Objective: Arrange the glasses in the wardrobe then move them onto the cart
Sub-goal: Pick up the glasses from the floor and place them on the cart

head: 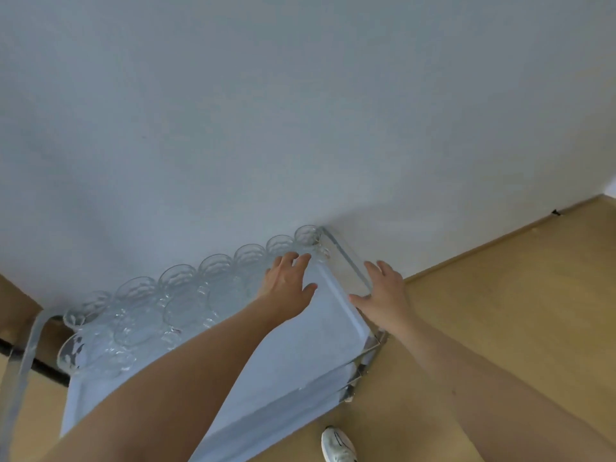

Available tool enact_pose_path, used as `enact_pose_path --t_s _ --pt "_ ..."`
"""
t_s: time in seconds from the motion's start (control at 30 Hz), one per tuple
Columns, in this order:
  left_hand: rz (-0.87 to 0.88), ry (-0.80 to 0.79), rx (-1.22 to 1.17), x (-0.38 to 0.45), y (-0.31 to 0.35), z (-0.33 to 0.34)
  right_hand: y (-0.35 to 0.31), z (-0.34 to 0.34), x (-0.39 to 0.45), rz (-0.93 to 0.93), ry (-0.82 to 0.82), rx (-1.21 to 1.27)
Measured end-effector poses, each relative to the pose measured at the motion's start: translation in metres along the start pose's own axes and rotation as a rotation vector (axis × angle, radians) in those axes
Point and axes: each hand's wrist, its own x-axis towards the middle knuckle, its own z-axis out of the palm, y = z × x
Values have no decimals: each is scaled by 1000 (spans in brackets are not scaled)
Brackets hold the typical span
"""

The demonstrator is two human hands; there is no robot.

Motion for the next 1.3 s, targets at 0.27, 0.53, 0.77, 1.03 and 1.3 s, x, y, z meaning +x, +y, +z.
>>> enact_pose_path --t_s 0.27,0.53,0.77,1.03,1.3 --pt "279 -14 38 25 118 -2 77 -71 -52 205 174 19" --pt "503 -58 99 69 272 36 184 -153 -97 389 332 30" --pt "675 -136 87 94 420 94 306 -210 -128 544 352 -44" --pt "736 -216 51 125 554 157 426 -258 -145 702 313 -80" --pt "775 -274 24 159 631 206 501 -272 -134 835 227 -60"
